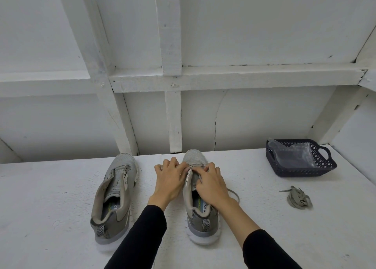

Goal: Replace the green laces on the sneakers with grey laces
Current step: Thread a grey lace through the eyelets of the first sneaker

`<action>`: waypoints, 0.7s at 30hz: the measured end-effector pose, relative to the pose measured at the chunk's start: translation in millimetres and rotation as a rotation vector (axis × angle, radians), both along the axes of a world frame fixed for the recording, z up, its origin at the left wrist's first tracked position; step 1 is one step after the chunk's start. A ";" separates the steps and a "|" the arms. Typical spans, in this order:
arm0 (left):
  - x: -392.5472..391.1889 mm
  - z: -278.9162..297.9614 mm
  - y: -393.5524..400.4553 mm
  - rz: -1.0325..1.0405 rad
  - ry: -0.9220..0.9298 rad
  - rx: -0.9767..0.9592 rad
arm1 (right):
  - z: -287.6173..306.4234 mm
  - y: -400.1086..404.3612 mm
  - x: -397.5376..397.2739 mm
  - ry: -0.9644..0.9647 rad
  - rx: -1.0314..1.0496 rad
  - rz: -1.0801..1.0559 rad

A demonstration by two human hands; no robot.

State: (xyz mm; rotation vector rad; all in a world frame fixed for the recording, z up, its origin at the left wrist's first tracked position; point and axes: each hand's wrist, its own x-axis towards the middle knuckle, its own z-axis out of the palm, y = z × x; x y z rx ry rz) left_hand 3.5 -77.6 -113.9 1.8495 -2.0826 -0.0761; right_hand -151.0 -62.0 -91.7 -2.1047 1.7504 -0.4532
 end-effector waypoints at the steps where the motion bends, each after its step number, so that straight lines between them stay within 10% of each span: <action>1: -1.2 -0.4 -0.5 0.002 0.040 0.034 | -1.0 -0.2 0.3 -0.001 -0.006 -0.005; 10: -9.2 6.6 0.9 0.071 0.486 0.212 | -5.4 6.9 -7.5 -0.746 0.092 -0.409; 21: 3.8 0.8 0.0 0.004 0.645 0.270 | -13.6 -10.0 -24.2 -0.471 0.025 -0.467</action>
